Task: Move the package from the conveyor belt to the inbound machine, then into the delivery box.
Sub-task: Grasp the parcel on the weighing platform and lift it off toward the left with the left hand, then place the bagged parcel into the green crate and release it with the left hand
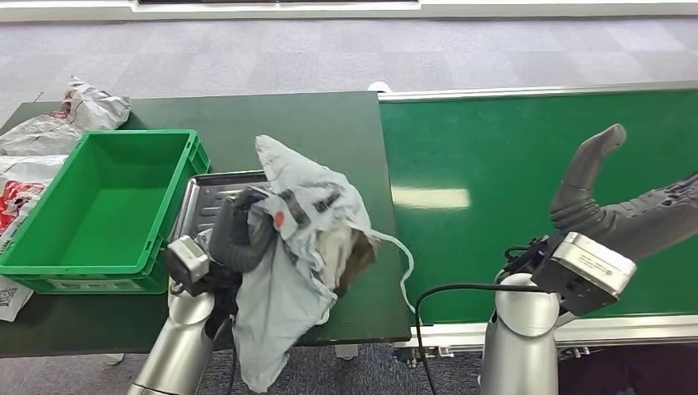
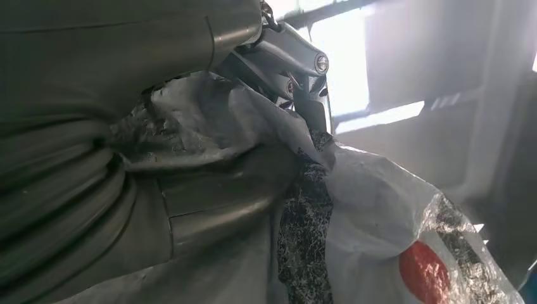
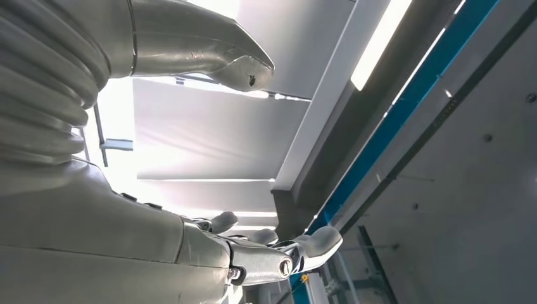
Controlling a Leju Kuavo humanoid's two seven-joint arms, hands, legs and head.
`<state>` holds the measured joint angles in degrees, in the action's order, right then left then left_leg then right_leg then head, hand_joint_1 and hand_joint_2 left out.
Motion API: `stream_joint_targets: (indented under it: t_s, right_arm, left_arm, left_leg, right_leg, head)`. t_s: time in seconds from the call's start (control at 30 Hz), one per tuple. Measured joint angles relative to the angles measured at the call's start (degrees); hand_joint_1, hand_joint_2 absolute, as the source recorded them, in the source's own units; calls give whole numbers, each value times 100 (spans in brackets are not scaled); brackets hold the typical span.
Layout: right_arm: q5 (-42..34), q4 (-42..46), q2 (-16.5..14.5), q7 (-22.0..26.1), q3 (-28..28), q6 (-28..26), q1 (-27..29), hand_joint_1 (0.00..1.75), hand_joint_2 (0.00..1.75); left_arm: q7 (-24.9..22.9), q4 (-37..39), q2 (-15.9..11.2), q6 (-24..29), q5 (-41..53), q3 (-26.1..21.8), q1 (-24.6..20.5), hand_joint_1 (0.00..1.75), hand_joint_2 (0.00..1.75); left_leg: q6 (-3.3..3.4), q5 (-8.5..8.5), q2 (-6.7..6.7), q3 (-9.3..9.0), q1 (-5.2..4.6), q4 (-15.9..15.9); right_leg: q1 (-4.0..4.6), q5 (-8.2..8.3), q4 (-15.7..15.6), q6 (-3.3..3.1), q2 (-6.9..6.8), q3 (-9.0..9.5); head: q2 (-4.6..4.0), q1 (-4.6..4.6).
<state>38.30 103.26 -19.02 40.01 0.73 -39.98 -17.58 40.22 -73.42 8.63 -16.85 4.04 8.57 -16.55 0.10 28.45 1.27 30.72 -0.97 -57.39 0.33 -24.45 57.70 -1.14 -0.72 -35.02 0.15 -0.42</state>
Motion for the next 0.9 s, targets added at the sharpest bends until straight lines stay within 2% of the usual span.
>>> stream_joint_targets:
  t_s: [0.1, 0.27, 0.33, 0.37, 0.4, 0.5, 0.53, 0.57, 0.63, 0.73, 0.83, 0.9]
  right_arm:
    - [-17, -48, 0, 1, 2, 0, 0, 0, 175]
    - [-25, -94, 0, 1, 12, 0, 1, 0, 175]
    - [-29, -115, 0, 0, 24, 0, 3, 0, 175]
    - [-31, -128, 0, 0, 29, 0, 5, 0, 175]
    - [-31, -145, 0, 0, 34, 0, 7, 0, 175]
    - [-30, -202, 0, 1, 37, 0, 13, 0, 175]
    - [-30, -216, 0, 1, 37, 0, 14, 0, 175]
    - [-29, -229, 0, 1, 37, 1, 15, 0, 175]
    - [-30, -251, 0, 1, 37, 2, 17, 0, 175]
    - [-38, -276, 0, 1, 37, 2, 20, 0, 175]
    - [-51, -291, 0, 1, 37, 2, 25, 0, 175]
    - [-59, -296, 0, 1, 37, 2, 32, 0, 175]
  left_arm:
    - [1, -339, 97, 134, -316, -400, -85, 175, 175]
    - [-2, -643, 199, 313, -472, -688, -141, 175, 175]
    - [-3, -727, 247, 677, -497, -786, -246, 175, 175]
    - [-11, -739, 267, 1063, -338, -836, -351, 175, 175]
    - [-37, -703, 279, 1657, 33, -881, -516, 175, 175]
    - [-307, -267, 274, 4219, 2225, -961, -1247, 175, 175]
    - [-432, -48, 266, 4902, 2992, -993, -1487, 175, 175]
    - [-543, 160, 259, 5339, 3596, -1040, -1695, 175, 175]
    - [-728, 513, 254, 5653, 4455, -1181, -2026, 175, 175]
    - [-1242, 933, 261, 5667, 5982, -1549, -2389, 175, 175]
    - [-2097, 1413, 212, 5667, 7525, -1948, -2714, 175, 175]
    - [-2961, 1878, 72, 5667, 8193, -1976, -2920, 175, 175]
  left_leg:
    - [-2, -1, -1, 0, 1, 0]
    - [-2, -1, -1, 1, 1, 0]
    - [-2, -2, -2, 1, 1, 0]
    - [-1, -2, -4, 2, 0, 0]
    - [-1, -3, -8, 3, 0, -1]
    - [0, -7, -25, 4, 0, -1]
    - [-1, -9, -28, 3, 0, -1]
    - [-2, -10, -27, 1, 0, -1]
    - [-3, -11, -24, 0, 0, -1]
    - [-3, -11, -19, -1, 0, -1]
    - [-4, -11, -19, 0, 0, -1]
    - [-4, -11, -17, 0, 1, -1]
  right_leg:
    - [0, 0, 0, 0, 0, 1]
    - [0, 0, 1, 0, 0, 0]
    - [0, 0, 1, 0, -1, -1]
    - [1, 0, 0, 0, -2, -1]
    - [1, 0, 0, 0, -5, -2]
    - [0, 2, 0, 1, -18, 2]
    - [0, 2, 0, 1, -19, 5]
    - [0, 3, 1, 1, -19, 6]
    - [0, 4, 1, 1, -17, 7]
    - [0, 4, 1, 0, -13, 4]
    - [1, 3, 1, 0, -9, 1]
    - [2, 3, 1, -1, -7, 0]
  head:
    - [0, 0]
    - [0, -1]
    - [0, -1]
    - [0, -1]
    - [0, 0]
    - [0, -1]
    - [0, -1]
    - [0, 0]
    - [0, -1]
    - [0, 0]
    - [0, -1]
    - [0, -1]
